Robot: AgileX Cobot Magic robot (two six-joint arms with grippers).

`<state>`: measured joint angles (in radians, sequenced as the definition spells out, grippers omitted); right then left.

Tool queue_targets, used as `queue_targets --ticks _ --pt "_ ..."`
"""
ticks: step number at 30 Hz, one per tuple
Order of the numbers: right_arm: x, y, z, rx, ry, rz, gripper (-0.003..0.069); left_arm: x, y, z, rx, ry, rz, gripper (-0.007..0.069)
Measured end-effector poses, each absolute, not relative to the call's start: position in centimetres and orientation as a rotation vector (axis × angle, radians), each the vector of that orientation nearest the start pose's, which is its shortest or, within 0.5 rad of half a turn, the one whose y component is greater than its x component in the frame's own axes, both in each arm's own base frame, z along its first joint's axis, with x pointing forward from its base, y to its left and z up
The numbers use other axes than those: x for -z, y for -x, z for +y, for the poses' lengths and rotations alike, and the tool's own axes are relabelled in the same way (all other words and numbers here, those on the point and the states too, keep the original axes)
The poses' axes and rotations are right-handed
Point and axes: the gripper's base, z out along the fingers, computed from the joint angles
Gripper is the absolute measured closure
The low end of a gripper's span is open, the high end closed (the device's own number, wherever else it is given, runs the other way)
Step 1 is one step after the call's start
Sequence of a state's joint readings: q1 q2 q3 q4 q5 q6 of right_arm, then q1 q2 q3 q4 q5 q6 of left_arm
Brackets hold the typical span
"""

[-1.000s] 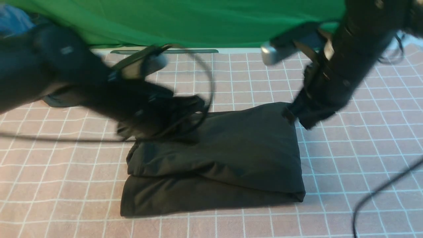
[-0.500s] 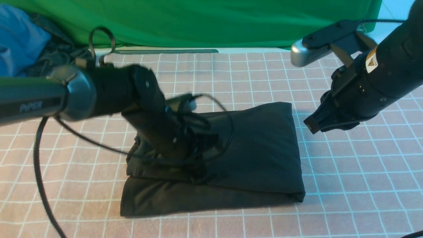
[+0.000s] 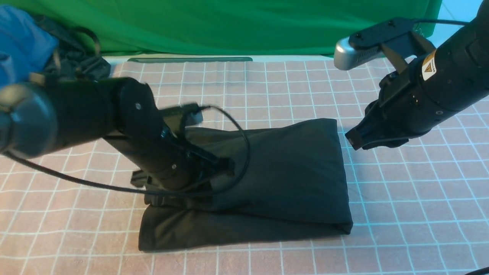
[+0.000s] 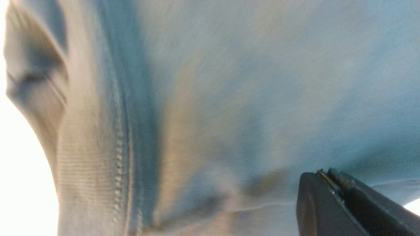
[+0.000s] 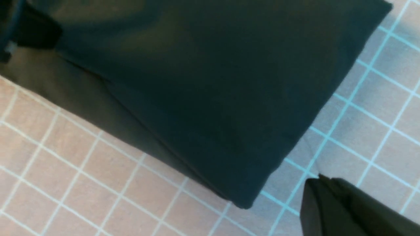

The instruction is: Fold a long-sleeved shirt over a pink coffee tablecloth.

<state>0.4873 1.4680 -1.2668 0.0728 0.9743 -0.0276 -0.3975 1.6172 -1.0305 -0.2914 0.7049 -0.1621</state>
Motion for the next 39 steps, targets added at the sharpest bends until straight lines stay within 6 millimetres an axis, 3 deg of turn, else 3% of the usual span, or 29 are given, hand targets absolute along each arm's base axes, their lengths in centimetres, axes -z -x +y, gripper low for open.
queue_targets --ticks 4,9,12,13,14,19,25,27,34,38,39 --pt "-31.9 -26.7 14.9 -0.263 0.638 2.595 0.0624 -23.8 -28.5 -13.3 0.485 -0.001 2.727 0.0611" --pt "-30.3 -27.7 15.9 -0.329 0.611 2.636 0.0624 -22.3 -29.6 -12.1 0.453 0.096 2.767 0.0611" --pt "-27.3 -29.2 16.8 -0.322 0.611 2.711 0.0624 -19.2 -30.6 -10.8 0.387 0.157 2.884 0.0611" --pt "-27.1 -29.3 16.8 -0.320 0.611 2.715 0.0624 -19.2 -30.5 -10.7 0.385 0.160 2.889 0.0611" --pt "-25.4 -29.9 17.2 -0.315 0.611 2.762 0.0624 -18.2 -30.5 -10.4 0.363 0.173 2.932 0.0611" --pt "-21.4 -31.0 17.9 -0.298 0.613 2.876 0.0624 -17.1 -29.9 -10.1 0.345 0.184 2.958 0.0611" --pt "-18.7 -31.2 18.0 -0.267 0.632 2.981 0.0624 -17.4 -29.7 -10.0 0.344 0.180 2.944 0.0611" --pt "-18.1 -31.1 18.0 -0.249 0.648 3.022 0.0624 -18.2 -29.5 -9.9 0.343 0.163 2.924 0.0611" --pt "-17.5 -30.5 17.3 -0.161 0.696 3.087 0.0621 -24.2 -28.3 -8.4 0.385 0.160 2.752 0.0611" --pt "-17.6 -30.3 17.0 -0.139 0.709 3.106 0.0620 -27.6 -26.4 -7.9 0.416 0.145 2.657 0.0611" --pt "-17.9 -30.1 16.8 -0.120 0.722 3.109 0.0620 -29.3 -25.2 -7.6 0.433 0.132 2.609 0.0611"
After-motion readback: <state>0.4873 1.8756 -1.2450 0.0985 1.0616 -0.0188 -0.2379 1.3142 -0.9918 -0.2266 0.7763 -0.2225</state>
